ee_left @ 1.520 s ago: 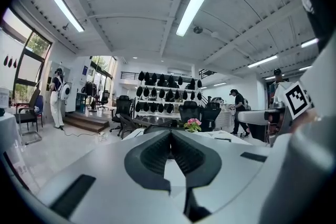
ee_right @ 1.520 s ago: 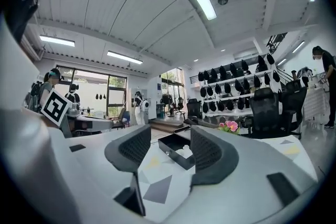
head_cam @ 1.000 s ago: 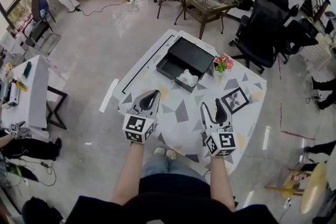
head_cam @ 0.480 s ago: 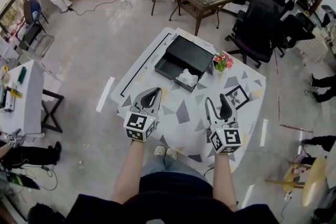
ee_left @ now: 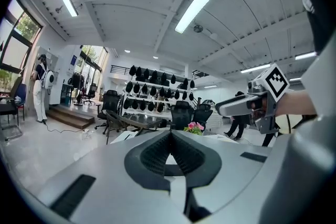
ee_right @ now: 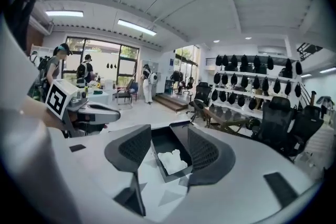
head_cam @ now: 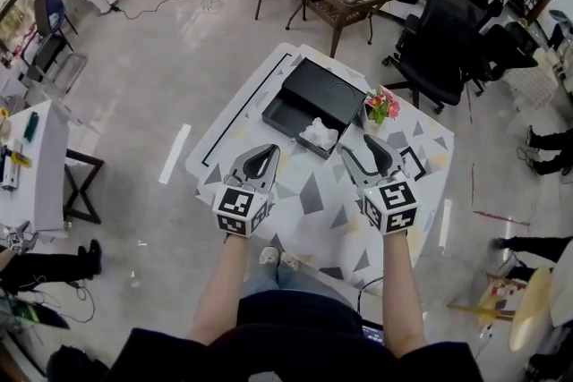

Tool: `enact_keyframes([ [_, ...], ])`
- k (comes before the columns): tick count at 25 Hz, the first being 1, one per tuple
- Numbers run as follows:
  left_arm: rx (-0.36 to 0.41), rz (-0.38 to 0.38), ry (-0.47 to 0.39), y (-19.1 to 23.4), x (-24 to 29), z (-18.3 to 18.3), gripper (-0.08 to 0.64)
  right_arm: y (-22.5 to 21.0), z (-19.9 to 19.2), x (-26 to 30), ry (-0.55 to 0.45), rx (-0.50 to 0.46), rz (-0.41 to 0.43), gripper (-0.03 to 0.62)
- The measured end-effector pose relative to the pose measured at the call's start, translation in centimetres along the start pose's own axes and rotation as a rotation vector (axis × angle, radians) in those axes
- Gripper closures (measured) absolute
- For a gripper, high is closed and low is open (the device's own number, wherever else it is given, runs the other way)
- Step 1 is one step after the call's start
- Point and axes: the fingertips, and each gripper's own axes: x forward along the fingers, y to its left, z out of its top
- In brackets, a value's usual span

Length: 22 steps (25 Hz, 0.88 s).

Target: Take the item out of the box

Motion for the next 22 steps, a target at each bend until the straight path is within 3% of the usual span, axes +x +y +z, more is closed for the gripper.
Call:
enact_keyframes([
  [11,-0.028,-0.010,0.046,1.3,1.8,-2.2,0.540,-0.1,-5.6,10.3,0.371,-0.282,0.221,0.397],
  [22,-0.051,-0.013,0.087,2.1,2.6,-4.2,0.540,-0.4,-14.3,17.1,0.666,-0.402,0.376,0.433],
])
